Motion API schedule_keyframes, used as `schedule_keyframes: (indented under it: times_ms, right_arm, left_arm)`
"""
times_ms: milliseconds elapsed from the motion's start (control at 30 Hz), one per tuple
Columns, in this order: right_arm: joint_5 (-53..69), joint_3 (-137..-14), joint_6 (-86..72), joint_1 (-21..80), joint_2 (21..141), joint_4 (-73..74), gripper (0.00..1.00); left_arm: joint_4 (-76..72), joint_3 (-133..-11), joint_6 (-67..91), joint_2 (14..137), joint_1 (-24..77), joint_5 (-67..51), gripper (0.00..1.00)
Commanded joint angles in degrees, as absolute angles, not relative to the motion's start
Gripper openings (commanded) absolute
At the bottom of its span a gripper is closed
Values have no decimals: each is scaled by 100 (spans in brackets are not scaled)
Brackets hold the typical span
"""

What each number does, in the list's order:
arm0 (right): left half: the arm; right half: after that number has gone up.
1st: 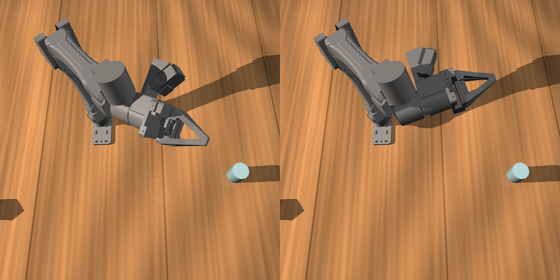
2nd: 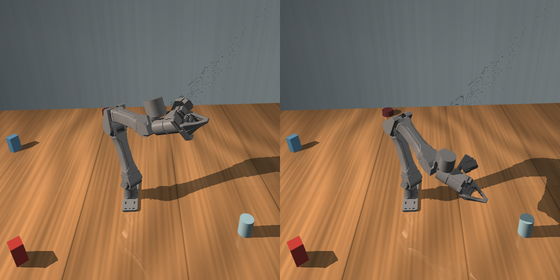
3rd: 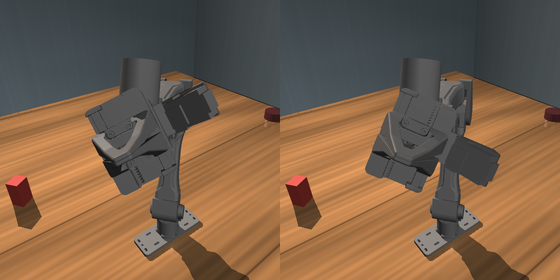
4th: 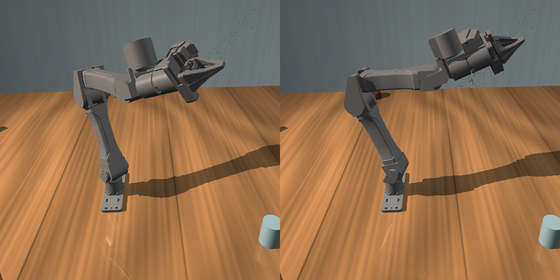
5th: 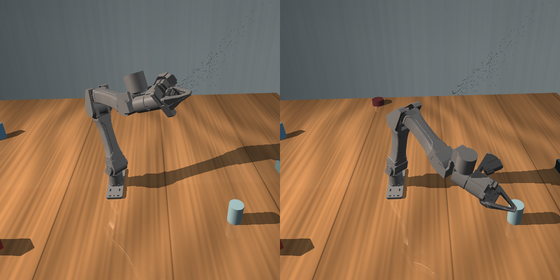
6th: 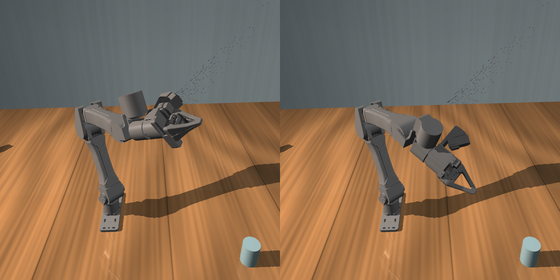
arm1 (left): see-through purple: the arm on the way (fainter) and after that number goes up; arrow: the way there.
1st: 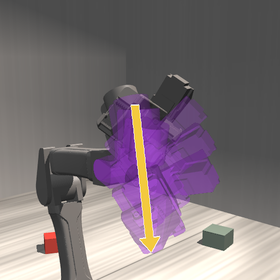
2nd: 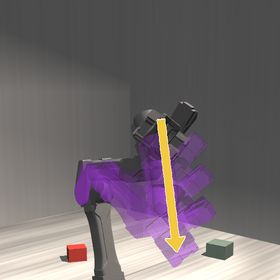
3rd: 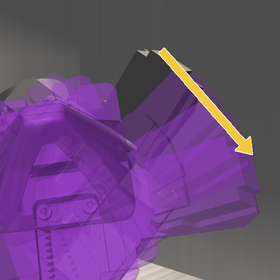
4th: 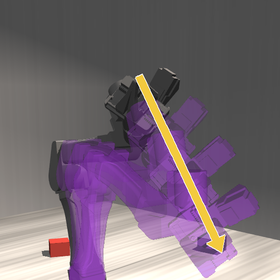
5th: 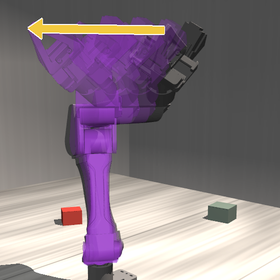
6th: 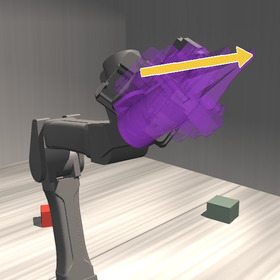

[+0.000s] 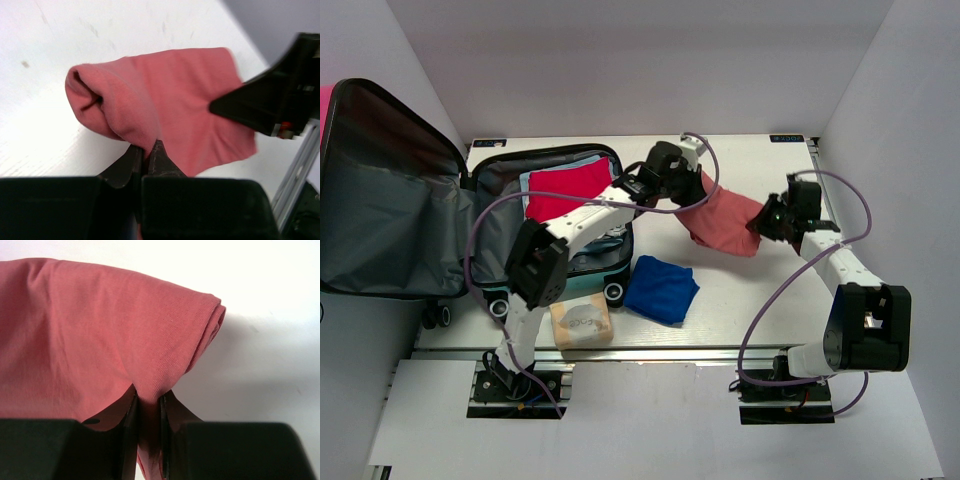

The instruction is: Pack the luggage

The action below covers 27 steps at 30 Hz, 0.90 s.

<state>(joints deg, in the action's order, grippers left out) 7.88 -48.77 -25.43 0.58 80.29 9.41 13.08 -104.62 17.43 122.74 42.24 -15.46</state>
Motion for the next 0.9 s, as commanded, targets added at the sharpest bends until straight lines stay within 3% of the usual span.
schedule_keyframes:
  times_ms: [0,233,300,467,733,867]
  right_arm:
    - [1212,-5816,-2181,438,7848,1256,0]
    - [1608,-7583,-1916,1335,8384,1854,0]
    - [1643,-8145,-1855,1729,8621,1872,0]
    - [1767,-10154,-1539,2539,9938,2521,0]
    - [1705,-12873,-1336,3365,11943,3165,0]
    - [1802,-12850,-1450,3594,12321,2646,0]
  left_arm:
    - [975,-10127,1855,11190,4263,-1092,0]
    - [1687,-9475,1942,9836,4131,622,0]
    - [1941,-9326,1908,9406,4131,1570,0]
    - [2732,-9237,1986,8860,3921,3074,0]
    - [3367,-8896,2145,8473,2989,3894,0]
    - [3208,-8579,2127,8472,2261,3727,0]
